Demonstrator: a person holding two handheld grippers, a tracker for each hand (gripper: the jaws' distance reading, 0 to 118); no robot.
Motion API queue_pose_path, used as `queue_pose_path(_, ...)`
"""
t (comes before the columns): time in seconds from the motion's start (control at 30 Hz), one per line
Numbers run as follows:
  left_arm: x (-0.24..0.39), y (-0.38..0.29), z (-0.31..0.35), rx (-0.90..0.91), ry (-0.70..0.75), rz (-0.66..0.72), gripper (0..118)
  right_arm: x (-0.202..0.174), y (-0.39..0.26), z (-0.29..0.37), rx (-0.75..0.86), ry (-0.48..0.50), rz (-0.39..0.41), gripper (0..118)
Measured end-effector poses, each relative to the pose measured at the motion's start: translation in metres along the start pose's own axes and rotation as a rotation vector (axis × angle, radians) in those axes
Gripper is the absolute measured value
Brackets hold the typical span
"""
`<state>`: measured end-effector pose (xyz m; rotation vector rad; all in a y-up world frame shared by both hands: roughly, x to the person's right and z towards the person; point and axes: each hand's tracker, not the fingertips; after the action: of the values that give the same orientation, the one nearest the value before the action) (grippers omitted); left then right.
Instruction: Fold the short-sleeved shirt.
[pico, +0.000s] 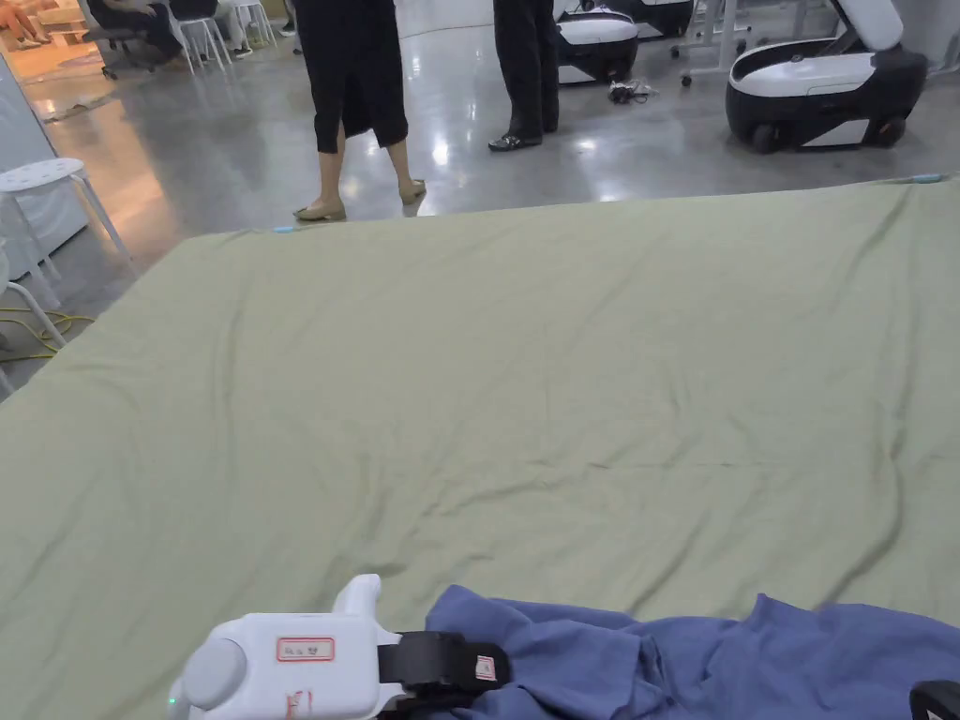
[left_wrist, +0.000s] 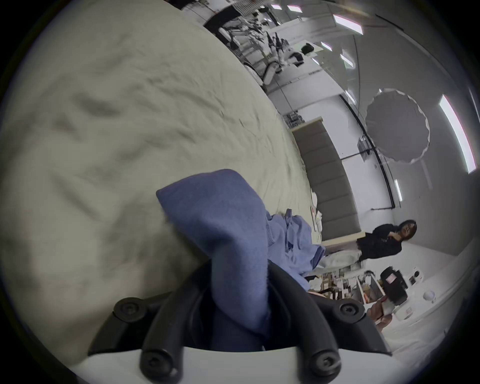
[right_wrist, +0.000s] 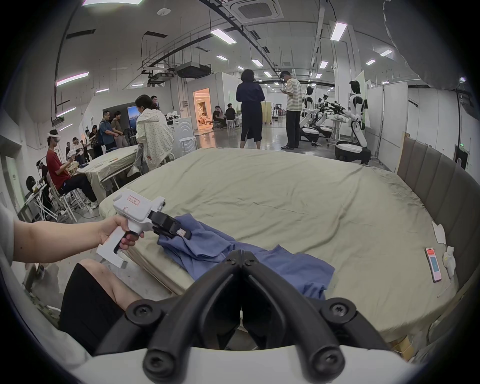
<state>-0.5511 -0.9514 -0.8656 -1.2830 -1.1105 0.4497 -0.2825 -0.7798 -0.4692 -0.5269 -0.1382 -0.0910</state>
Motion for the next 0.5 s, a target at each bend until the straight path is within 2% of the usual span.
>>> queue_pose_path(0.2, 0.0, 0.009, 0.066, 0.024, 0.202, -0.005, 12, 0.006, -0.002, 0.012, 0.03, 0.016, 0.0, 0)
queue_pose_path(0.27, 0.014, 0.013, 0.082, 0.029, 0.337, 0.025, 12, 0.01, -0.003, 0.015, 0.04, 0.023, -0.002, 0)
queue_pose_path(0.33, 0.044, 0.016, 0.089, 0.012, 0.468, -0.079, 12, 0.013, -0.005, 0.018, 0.048, 0.03, -0.004, 0)
queue_pose_path(0.43, 0.103, 0.011, 0.077, -0.032, 0.578, -0.145, 12, 0.02, -0.008, 0.022, 0.039, 0.044, -0.012, 0)
queue_pose_path(0.5, 0.141, 0.006, 0.06, -0.025, 0.638, -0.25, 12, 0.022, -0.009, 0.025, 0.032, 0.043, -0.007, 0)
